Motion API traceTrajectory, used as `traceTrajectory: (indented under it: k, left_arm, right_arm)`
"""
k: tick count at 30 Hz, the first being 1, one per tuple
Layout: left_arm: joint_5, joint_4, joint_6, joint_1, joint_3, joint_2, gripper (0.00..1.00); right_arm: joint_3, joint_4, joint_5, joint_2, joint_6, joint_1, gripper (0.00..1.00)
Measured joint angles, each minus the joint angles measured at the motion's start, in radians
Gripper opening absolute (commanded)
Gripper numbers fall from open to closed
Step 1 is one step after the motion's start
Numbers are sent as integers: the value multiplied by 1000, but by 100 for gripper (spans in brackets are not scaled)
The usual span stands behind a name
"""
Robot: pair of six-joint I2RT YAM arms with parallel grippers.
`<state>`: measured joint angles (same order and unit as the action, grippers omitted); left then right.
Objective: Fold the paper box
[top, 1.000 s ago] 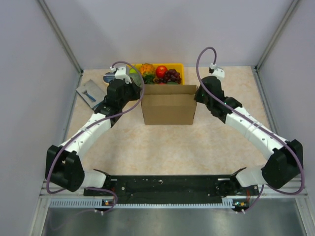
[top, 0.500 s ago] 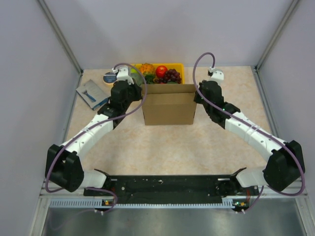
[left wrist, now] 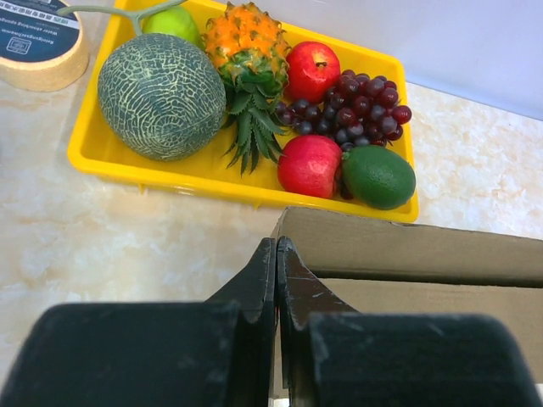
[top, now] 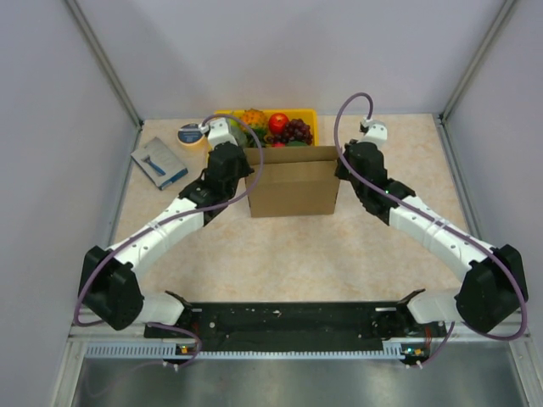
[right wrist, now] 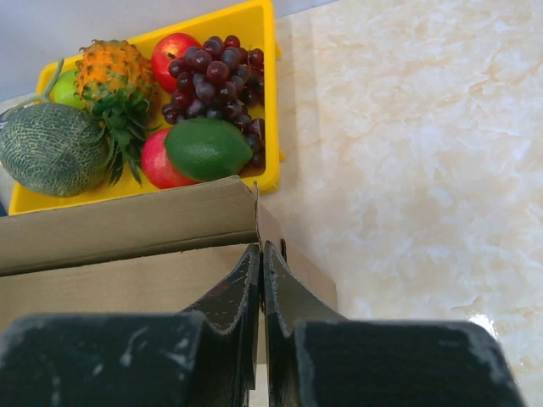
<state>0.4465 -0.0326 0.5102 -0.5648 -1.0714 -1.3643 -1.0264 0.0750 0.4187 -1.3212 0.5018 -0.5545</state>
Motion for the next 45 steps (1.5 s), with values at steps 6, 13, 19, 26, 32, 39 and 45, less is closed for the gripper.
traceTrajectory:
  k: [6,13,19,26,32,39,45]
  left_arm:
    - [74,-1,21,-33,3,-2,0]
    - [109,102,13,-50,79,15,0]
    - [105,200,-8,-54,156,43,0]
    - [104,239,-22,-58,193,49,0]
    - [103,274,-3,-59,226,49,0]
    - [110,346,43,-62,285,62,0]
    - [110,351,46,-63,288,59,0]
  right_arm:
    - [12,-23,0,1,3,0,0]
    - [65,-103,-3,12,-24,0,0]
    - [108,-171,-12,24,-64,0,0]
    - [168,-262,-30,34,-111,0,0]
    - [239,-364,-46,45,-148,0,0]
    - [270,-364,-69,60,-177,0,55]
    - [52,168,-163,148,-167,-6,81]
